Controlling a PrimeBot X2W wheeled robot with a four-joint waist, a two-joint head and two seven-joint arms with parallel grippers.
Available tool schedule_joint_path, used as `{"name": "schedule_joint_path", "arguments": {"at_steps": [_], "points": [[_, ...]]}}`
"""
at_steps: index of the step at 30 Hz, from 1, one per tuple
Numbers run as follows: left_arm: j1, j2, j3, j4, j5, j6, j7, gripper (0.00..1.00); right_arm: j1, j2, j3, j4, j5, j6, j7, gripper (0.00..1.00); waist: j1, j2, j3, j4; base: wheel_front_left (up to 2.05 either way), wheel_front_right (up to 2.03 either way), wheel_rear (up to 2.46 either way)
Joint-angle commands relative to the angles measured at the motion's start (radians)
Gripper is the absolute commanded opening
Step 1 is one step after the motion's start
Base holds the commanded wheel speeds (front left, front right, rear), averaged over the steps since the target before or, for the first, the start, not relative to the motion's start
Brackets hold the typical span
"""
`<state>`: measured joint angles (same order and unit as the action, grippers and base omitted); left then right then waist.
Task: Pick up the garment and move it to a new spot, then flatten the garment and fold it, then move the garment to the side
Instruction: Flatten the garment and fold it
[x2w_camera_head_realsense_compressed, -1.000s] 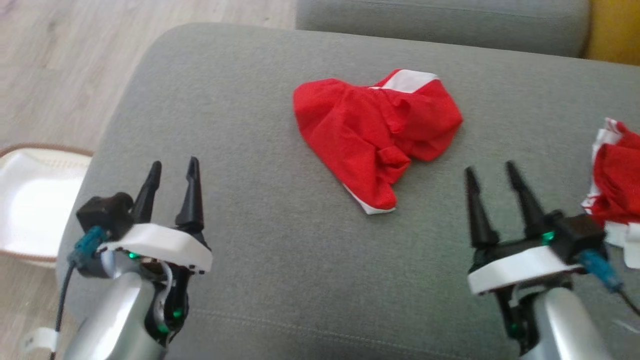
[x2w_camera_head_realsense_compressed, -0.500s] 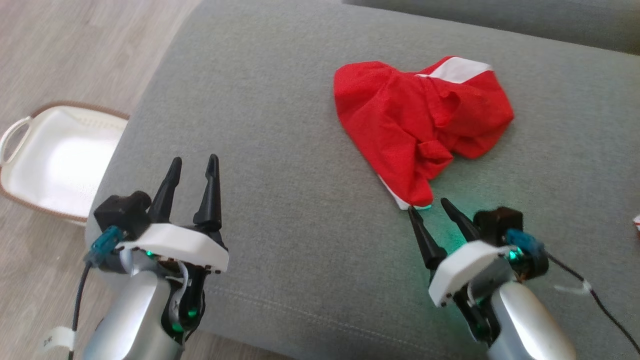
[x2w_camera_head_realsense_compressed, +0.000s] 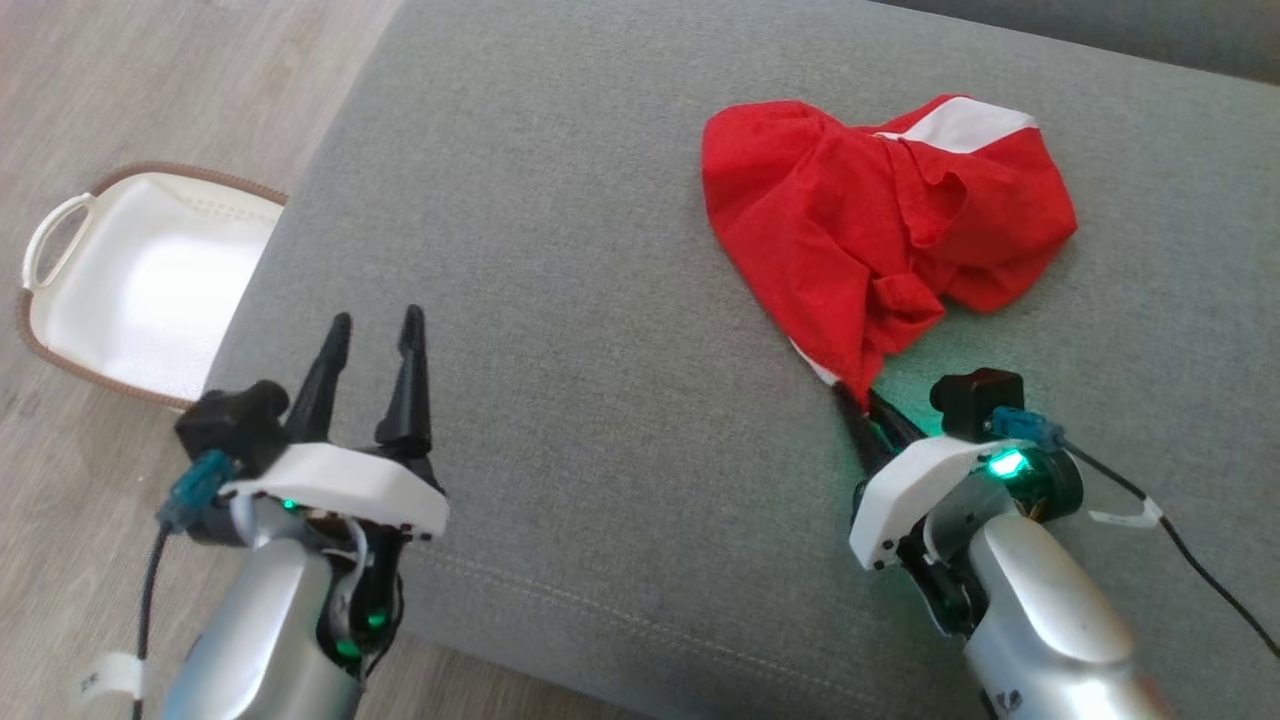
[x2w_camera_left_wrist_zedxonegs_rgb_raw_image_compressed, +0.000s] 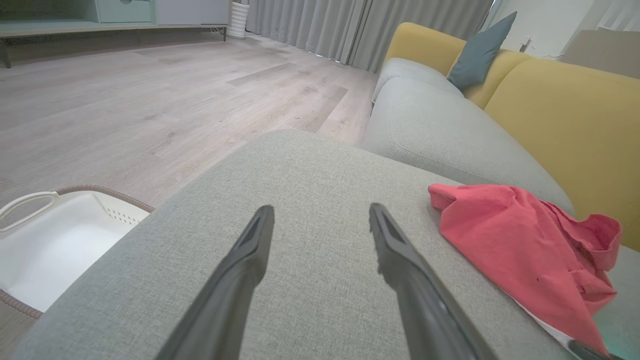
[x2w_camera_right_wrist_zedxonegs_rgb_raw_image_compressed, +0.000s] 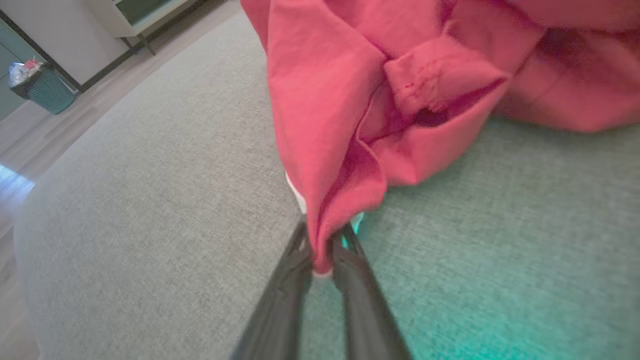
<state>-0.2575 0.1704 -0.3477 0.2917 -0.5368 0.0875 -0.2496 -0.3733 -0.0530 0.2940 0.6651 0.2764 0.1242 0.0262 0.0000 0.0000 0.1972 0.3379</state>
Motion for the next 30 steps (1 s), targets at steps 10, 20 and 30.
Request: {"name": "schedule_joint_path", "arguments": {"at_steps": [10,20,30], "points": [[-0.024,0.002,0.079,-0.020,0.036,-0.011,-0.012,1.00,-0.034,0.003,-0.142,-0.043,-0.041,0.007,-0.097,0.00,0.0000,0.0000,-0.034,-0.079,0.00,0.00,0.00],[-0.007,-0.016,0.088,-0.016,0.062,-0.028,-0.012,1.00,0.074,0.003,-0.388,-0.258,-0.204,0.007,-0.031,0.00,0.0000,0.0000,-0.058,-0.152,0.00,0.00,0.00],[-0.004,-0.027,0.095,-0.008,0.079,-0.040,-0.012,1.00,0.163,0.003,-0.488,-0.394,-0.236,0.007,0.058,0.00,0.0000,0.0000,-0.068,-0.180,0.00,0.00,0.00]]}}
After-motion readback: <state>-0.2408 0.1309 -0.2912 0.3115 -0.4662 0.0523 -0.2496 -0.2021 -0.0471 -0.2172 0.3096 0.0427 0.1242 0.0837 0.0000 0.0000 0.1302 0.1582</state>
